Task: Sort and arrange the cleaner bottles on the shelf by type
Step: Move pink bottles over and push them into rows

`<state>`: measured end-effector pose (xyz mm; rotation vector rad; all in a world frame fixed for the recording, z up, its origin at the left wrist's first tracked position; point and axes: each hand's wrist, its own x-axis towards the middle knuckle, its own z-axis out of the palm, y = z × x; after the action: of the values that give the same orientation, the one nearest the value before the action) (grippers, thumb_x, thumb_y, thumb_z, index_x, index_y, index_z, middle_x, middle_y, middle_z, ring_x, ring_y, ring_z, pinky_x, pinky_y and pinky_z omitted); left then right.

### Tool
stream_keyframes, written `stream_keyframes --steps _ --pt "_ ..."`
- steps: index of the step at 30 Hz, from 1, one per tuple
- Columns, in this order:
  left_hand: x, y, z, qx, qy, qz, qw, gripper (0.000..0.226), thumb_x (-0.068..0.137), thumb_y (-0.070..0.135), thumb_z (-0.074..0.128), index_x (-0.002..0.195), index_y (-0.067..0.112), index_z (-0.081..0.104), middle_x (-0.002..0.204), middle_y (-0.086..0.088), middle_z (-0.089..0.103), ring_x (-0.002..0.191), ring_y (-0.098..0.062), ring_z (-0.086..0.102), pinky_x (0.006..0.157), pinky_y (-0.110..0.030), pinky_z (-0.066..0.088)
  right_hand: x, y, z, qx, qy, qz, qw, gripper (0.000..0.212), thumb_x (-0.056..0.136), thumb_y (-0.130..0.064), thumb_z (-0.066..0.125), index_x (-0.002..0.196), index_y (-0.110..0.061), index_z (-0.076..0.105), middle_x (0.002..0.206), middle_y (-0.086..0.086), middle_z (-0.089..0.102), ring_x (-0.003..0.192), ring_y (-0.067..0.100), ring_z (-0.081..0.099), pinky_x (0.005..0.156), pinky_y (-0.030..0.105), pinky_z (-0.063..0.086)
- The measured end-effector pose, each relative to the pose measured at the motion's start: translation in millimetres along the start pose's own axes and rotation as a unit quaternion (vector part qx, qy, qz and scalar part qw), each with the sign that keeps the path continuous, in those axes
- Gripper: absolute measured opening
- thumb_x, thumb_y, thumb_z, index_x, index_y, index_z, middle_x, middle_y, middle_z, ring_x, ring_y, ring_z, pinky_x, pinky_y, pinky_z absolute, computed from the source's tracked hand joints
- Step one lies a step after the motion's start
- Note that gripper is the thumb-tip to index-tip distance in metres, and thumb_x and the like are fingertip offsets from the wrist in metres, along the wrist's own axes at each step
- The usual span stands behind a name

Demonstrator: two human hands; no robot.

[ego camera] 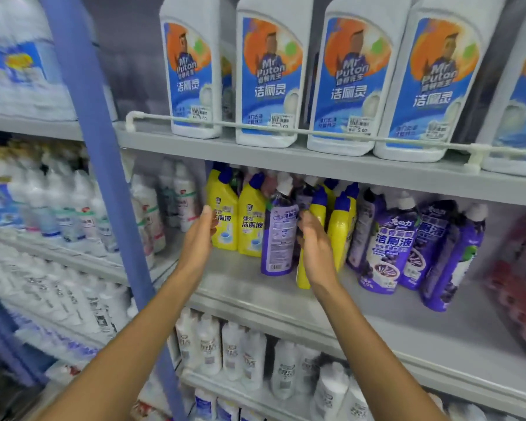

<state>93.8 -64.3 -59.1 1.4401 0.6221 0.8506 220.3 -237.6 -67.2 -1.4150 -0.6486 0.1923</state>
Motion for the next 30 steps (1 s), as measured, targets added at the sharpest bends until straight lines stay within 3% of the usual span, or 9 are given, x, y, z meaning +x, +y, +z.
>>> stream_keyframes --steps 2,3,5,7,10,15,22,26,30 --pt "25.5 -4.5 0.3 0.016 0.006 0.003 1.000 0.040 0.107 0.052 0.037 0.109 0.026 0.068 0.104 0.010 0.072 0.088 0.005 0.067 0.070 -0.015 0.049 12.1 0.5 17.3 -0.014 0.012 0.000 1.000 0.064 0.100 -0.065 0.045 0.153 -0.030 0.046 0.146 -0.023 0.049 0.131 -0.001 0.049 0.106 0.007 0.037" --pt "37.0 -7.3 -1.0 0.022 0.007 0.010 1.000 0.041 0.105 0.055 0.040 0.110 0.025 0.067 0.102 0.011 0.073 0.086 0.006 0.069 0.070 -0.013 0.052 17.4 2.6 25.8 -0.018 0.029 -0.001 0.999 0.066 0.099 -0.064 0.048 0.154 -0.028 0.044 0.145 -0.021 0.050 0.130 0.000 0.051 0.101 0.005 0.038" --pt "63.9 -13.2 -4.6 0.038 0.002 0.021 0.999 0.048 0.096 0.065 0.049 0.114 0.024 0.066 0.106 0.007 0.074 0.096 -0.002 0.071 0.087 -0.022 0.056 29.6 9.4 43.0 -0.044 0.075 -0.030 0.996 0.071 0.091 -0.068 0.057 0.146 -0.023 0.049 0.141 -0.011 0.060 0.129 0.009 0.058 0.107 0.025 0.047" --pt "88.4 -16.7 -4.8 0.077 0.002 0.032 0.996 0.048 0.097 0.059 0.055 0.114 0.015 0.066 0.102 0.002 0.074 0.092 -0.009 0.070 0.088 -0.027 0.057 42.7 17.9 61.0 -0.092 0.126 -0.055 0.986 0.074 0.083 -0.067 0.065 0.135 -0.016 0.052 0.132 0.000 0.064 0.125 0.017 0.061 0.108 0.040 0.049" --pt "118.3 -20.7 -1.0 0.112 -0.006 0.040 0.993 0.033 0.096 0.040 0.068 0.108 0.009 0.066 0.093 -0.003 0.072 0.083 -0.013 0.069 0.069 -0.015 0.054 57.8 21.7 79.3 -0.126 0.201 -0.043 0.971 0.086 0.073 -0.059 0.078 0.138 -0.011 0.048 0.135 0.005 0.061 0.126 0.021 0.059 0.108 0.035 0.049" --pt "149.9 -52.9 -5.4 0.127 -0.023 0.054 0.990 0.064 0.068 0.046 0.088 0.114 0.010 0.062 0.101 -0.002 0.075 0.094 -0.019 0.073 0.084 -0.037 0.059 73.3 32.6 84.1 -0.190 0.300 -0.067 0.932 0.059 0.091 -0.020 0.074 0.141 -0.005 0.048 0.135 0.014 0.062 0.124 0.031 0.061 0.106 0.035 0.048" --pt "160.0 -63.4 -21.3 0.133 -0.030 0.039 0.990 0.072 0.052 0.061 0.091 0.105 0.019 0.069 0.096 0.003 0.077 0.088 -0.018 0.075 0.082 -0.043 0.062 68.2 37.1 75.8 -0.213 0.283 -0.043 0.934 0.058 0.093 -0.011 0.071 0.145 -0.006 0.047 0.134 0.010 0.064 0.120 0.027 0.062 0.100 0.031 0.049" --pt "138.2 -56.3 -18.2 0.090 -0.052 0.025 0.994 0.065 0.061 0.040 0.097 0.108 0.018 0.058 0.096 0.002 0.071 0.096 -0.026 0.073 0.077 -0.037 0.060 55.1 30.1 75.9 -0.211 0.268 -0.042 0.939 0.055 0.094 -0.017 0.073 0.143 -0.010 0.049 0.127 0.003 0.065 0.109 0.015 0.062 0.093 0.023 0.047" --pt "119.3 -61.0 -19.5 0.149 -0.085 0.068 0.983 0.071 0.044 0.070 0.084 0.099 0.032 0.060 0.093 0.009 0.073 0.090 -0.024 0.072 0.083 -0.048 0.060 26.3 28.7 73.3 -0.224 0.244 -0.066 0.941 0.042 0.094 -0.019 0.074 0.130 -0.015 0.053 0.111 -0.006 0.066 0.095 0.010 0.064 0.088 0.027 0.056"
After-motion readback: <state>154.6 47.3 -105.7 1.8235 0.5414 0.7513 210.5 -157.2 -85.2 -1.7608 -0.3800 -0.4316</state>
